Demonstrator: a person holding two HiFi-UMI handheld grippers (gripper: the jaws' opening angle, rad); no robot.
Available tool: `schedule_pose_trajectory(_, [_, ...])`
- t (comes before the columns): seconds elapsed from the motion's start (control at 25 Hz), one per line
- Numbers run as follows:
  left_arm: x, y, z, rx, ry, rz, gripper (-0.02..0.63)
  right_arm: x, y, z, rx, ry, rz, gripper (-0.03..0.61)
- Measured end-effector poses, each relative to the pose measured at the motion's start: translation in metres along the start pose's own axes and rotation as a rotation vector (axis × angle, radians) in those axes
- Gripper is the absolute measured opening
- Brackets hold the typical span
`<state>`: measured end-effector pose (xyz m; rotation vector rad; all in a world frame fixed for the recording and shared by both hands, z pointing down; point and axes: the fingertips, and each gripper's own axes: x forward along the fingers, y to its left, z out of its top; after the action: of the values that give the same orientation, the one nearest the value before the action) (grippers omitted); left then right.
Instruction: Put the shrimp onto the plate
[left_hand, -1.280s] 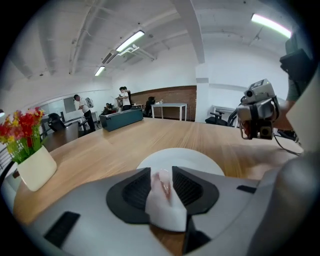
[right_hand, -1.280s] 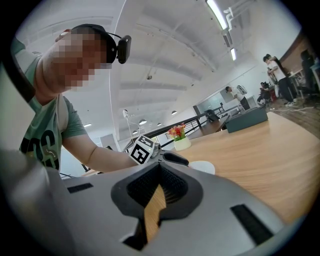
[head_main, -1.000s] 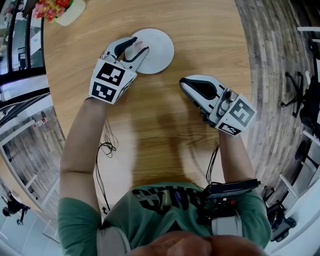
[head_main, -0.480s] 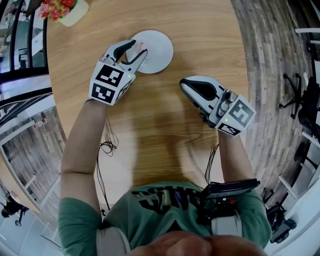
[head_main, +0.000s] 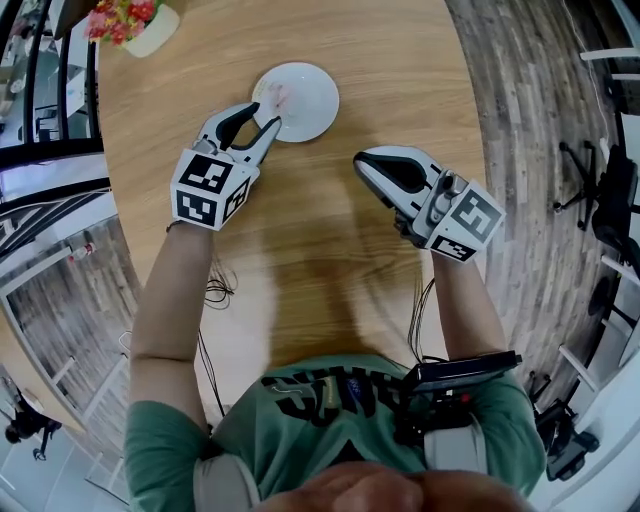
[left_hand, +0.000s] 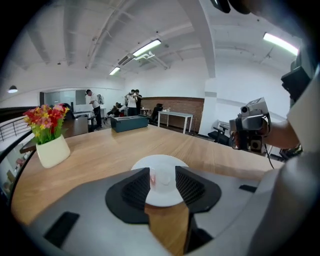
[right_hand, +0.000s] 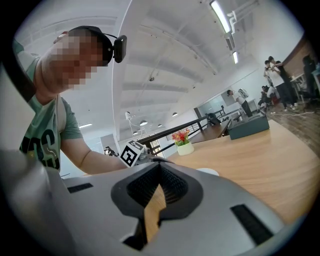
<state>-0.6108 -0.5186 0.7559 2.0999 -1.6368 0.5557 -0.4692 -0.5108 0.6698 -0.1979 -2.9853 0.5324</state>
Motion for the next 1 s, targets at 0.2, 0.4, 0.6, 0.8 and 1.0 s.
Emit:
schedule_pose_trajectory(0.2, [-0.032, -0.03, -0.011, -0.066, -0.019, -0.037, 0.16, -0.005, 0.012, 0.009, 0.005, -0.006, -0.013, 0.006])
schedule_pose_trajectory(0.4, [-0.085, -0.059, -0.006, -0.116, -0.104, -0.07, 0.006, -0.014, 0.03, 0.022, 0.009, -0.01, -0.023, 0.006])
schedule_pose_trajectory(0.6, [-0.141, -0.1, -0.024, -0.254, -0.16, -0.125, 0.005, -0.011, 0.055, 0.038, 0.014, -0.018, -0.018, 0.006])
schedule_pose_trajectory(0.8, [-0.211, -0.122, -0.048, -0.312, -0.187, -0.105, 0.005, 0.002, 0.091, 0.055, 0.014, -0.016, 0.014, 0.006])
schedule_pose_trajectory(1.0, [-0.284, -0.116, -0.058, -0.349, -0.228, -0.067, 0.005, 0.02, 0.131, 0.077, -0.003, -0.017, 0.028, 0.006])
